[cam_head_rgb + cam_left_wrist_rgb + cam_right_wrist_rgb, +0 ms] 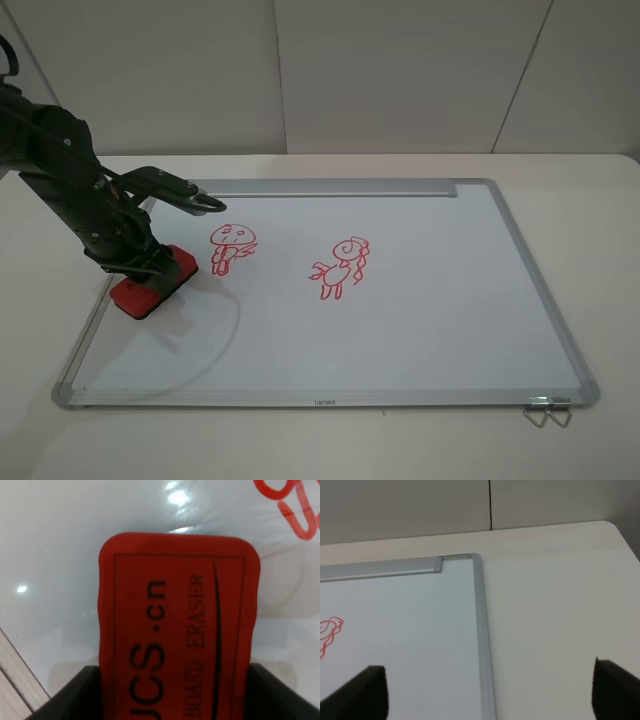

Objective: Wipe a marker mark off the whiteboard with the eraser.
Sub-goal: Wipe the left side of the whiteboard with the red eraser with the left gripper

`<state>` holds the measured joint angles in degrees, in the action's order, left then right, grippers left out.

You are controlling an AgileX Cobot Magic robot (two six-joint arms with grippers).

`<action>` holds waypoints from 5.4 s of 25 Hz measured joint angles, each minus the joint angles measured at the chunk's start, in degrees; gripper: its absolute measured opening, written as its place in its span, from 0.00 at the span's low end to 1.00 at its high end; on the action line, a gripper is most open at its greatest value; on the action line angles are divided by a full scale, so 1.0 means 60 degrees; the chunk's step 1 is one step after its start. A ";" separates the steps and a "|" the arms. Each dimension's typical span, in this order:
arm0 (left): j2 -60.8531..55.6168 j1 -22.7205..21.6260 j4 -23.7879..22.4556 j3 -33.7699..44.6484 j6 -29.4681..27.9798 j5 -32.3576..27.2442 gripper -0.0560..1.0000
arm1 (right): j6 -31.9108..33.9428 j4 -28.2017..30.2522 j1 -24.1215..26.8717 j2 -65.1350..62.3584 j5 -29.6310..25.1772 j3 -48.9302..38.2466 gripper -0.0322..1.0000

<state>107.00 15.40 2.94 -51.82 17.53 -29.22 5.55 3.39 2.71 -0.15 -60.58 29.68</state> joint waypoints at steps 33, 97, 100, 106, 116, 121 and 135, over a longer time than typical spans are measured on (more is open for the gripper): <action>-0.0284 0.0010 -0.0017 -0.1149 -0.4361 -0.1305 0.59 | 0.0000 0.0000 0.0000 0.0000 0.0000 0.0000 0.73; 0.3434 0.2373 -0.0191 -0.5501 -0.4501 -0.2282 0.59 | 0.0000 0.0000 0.0000 0.0000 0.0000 0.0000 0.73; 0.3164 0.2080 -0.0078 -0.5038 -0.4501 -0.2281 0.59 | 0.0000 0.0000 0.0000 0.0000 0.0000 0.0000 0.73; 0.2561 0.0923 -0.0490 -0.3989 -0.4706 -0.2439 0.59 | 0.0000 0.0000 0.0000 0.0000 0.0000 0.0000 0.73; 0.2291 0.0471 -0.0795 -0.3516 -0.4776 -0.2356 0.59 | 0.0000 0.0000 0.0000 0.0000 0.0000 0.0000 0.73; 0.2291 0.0975 -0.0965 -0.3495 -0.4628 -0.2132 0.59 | 0.0000 0.0000 0.0000 0.0000 0.0000 0.0000 0.73; 0.2299 0.2766 0.0149 -0.3460 -0.4085 -0.0829 0.59 | 0.0000 0.0000 0.0000 0.0000 0.0000 0.0000 0.73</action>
<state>120.79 32.00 3.84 -72.58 -6.98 -34.20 5.55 3.39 2.71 -0.15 -60.58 29.68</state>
